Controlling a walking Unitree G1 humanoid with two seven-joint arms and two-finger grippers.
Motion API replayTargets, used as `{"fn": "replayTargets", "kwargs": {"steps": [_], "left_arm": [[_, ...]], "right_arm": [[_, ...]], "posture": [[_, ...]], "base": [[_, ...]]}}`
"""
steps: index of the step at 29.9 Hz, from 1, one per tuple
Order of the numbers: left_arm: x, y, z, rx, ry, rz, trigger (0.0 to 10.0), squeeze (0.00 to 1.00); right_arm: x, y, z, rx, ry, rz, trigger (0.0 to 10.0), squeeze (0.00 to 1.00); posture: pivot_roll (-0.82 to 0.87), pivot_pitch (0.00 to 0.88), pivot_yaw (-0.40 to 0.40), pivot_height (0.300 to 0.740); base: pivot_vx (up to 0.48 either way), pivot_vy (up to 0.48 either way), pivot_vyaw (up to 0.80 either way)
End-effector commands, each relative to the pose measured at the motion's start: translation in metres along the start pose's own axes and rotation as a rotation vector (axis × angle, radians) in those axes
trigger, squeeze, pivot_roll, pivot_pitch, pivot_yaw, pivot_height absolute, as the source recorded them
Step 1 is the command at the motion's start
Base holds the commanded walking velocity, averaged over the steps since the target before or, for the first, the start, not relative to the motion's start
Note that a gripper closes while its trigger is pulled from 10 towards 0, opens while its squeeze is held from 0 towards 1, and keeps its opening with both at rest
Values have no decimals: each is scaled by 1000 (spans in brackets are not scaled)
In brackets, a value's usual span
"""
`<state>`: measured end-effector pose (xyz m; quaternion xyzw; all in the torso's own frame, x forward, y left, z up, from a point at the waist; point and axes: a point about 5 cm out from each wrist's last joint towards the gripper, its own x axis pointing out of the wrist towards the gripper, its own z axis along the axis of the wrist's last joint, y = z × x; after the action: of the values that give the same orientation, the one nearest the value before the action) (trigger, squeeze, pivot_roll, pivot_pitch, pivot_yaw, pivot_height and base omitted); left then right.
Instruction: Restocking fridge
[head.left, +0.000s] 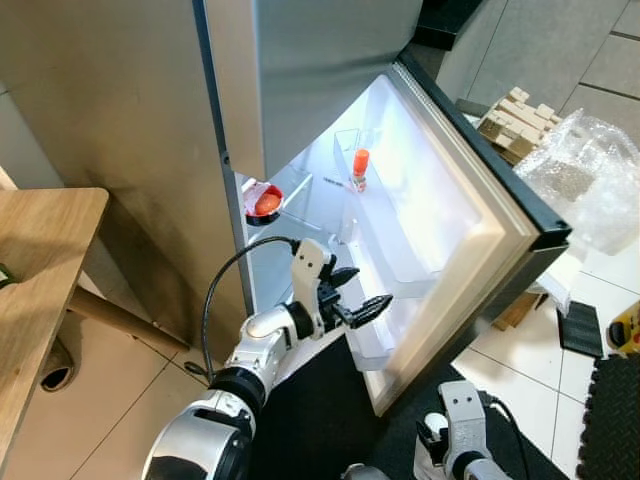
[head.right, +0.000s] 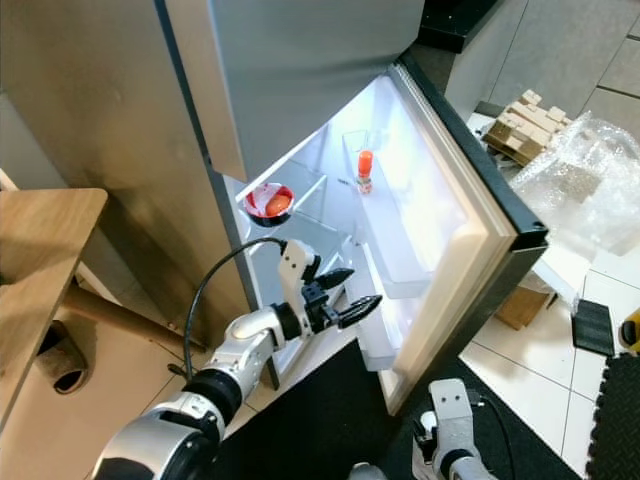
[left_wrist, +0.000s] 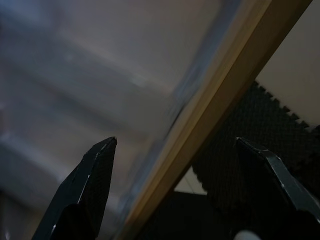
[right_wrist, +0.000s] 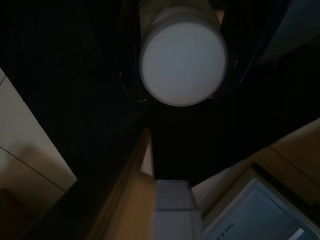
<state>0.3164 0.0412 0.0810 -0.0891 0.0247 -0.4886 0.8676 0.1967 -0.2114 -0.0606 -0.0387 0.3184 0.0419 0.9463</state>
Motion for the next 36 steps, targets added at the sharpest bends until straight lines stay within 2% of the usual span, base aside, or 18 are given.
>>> {"fn": "replayTargets", "kwargs": {"steps": [1,2,3,4,7,9,10,13,14,18,20,23,24,32,33,34,35,36], "left_arm": [[-25,7,-26,-5,95,126,10000,0],[-25,7,-26,-5,95,126,10000,0],[-48,15,-44,-19,158,239,10000,0],[-58,16,-50,-29,179,271,10000,0],[-64,17,-55,-35,193,290,10000,0],[-88,16,-72,-40,256,361,10000,0],[-88,16,-72,-40,256,361,10000,0],[-119,16,-92,-42,348,488,10000,0],[-119,16,-92,-42,348,488,10000,0],[-139,19,-101,-41,385,619,10000,0],[-155,16,-110,-77,399,723,10000,0],[-159,15,-113,-87,404,753,10000,0],[-166,12,-119,-105,429,787,10000,0],[-166,12,-119,-105,429,787,10000,0],[-175,2,-130,-132,479,825,10000,0],[-176,0,-133,-140,490,833,10000,0],[-176,0,-133,-140,490,833,10000,0],[-177,-1,-134,-143,493,836,10000,0]], "right_arm": [[-1,3,-5,-4,22,9,10000,0],[-1,3,-5,-4,22,9,10000,0],[0,4,-4,-6,22,12,10000,0],[0,5,-3,-8,21,14,10000,0],[0,5,-3,-10,20,16,10000,0],[2,6,0,-31,14,23,10000,0],[2,6,0,-31,14,23,10000,0],[7,6,12,-66,-20,28,10000,0],[7,6,12,-66,-20,28,10000,0],[11,1,25,-66,-64,4,10000,0],[16,-3,41,-72,-112,-14,10000,0],[17,-3,46,-78,-125,-17,10000,0],[19,-5,53,-87,-146,-13,10000,0],[19,-5,53,-87,-146,-13,10000,0],[21,-30,85,-125,-228,-80,10000,0],[20,-46,101,-140,-265,-131,10000,0],[20,-46,101,-140,-265,-131,10000,0],[18,-60,113,-145,-290,-186,10000,0]], "posture": [[-166,134,-22,725],[-166,134,-22,725],[-163,132,-23,725],[-162,129,-26,725],[-162,129,-26,725],[-157,128,-30,725],[-157,128,-30,725],[-157,124,-32,725],[-157,124,-32,725],[-158,118,-34,725],[-158,112,-34,725],[-158,112,-34,725],[-165,114,-25,725],[-165,114,-25,725],[-168,100,-26,725],[-168,100,-26,725],[-168,100,-26,725],[-170,100,-23,725]], "base": [[0,0,0],[0,0,0],[0,0,0],[0,0,0],[0,0,0],[0,0,0],[0,0,0],[0,0,0],[0,0,0],[0,0,0],[0,0,0],[0,0,0],[0,0,0],[0,0,0],[0,0,0],[0,0,0],[0,0,0],[0,0,0]]}}
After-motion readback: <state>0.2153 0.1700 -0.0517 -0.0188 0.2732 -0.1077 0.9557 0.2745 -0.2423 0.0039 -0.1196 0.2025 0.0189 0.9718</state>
